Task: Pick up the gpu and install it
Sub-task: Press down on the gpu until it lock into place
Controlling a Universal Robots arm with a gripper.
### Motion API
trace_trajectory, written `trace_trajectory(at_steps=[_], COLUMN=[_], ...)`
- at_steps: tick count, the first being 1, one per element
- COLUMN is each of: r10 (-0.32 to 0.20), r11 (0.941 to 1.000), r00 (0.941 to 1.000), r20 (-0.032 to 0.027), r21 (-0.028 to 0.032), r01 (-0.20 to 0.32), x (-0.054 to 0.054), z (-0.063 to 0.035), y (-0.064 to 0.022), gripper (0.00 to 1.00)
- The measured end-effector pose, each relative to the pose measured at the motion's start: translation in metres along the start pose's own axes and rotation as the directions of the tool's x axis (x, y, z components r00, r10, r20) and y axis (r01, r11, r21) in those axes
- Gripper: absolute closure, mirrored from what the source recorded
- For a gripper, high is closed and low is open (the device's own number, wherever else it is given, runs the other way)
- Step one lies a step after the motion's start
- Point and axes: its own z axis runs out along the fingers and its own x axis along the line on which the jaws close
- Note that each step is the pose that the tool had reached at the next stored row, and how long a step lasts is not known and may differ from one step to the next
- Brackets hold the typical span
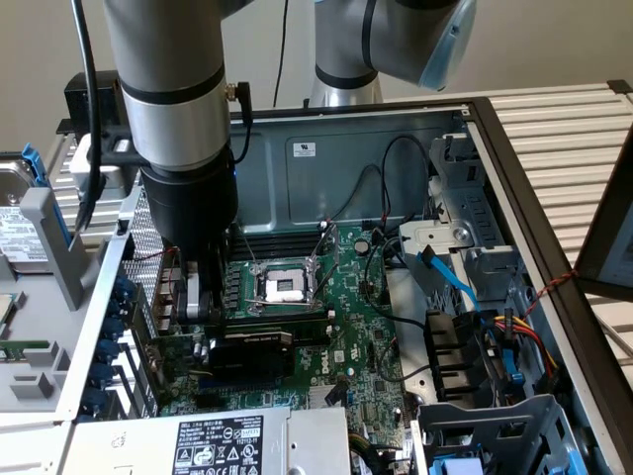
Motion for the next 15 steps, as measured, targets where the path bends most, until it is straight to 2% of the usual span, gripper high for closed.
trace_trajectory(at_steps=[15], r10=[0.000], r11=[1.0000], r00=[1.0000], r20=[0.0003], r21=[0.0001], r01=[0.000], x=[0.0001], z=[0.0008], y=[0.0028], gripper=[0.89])
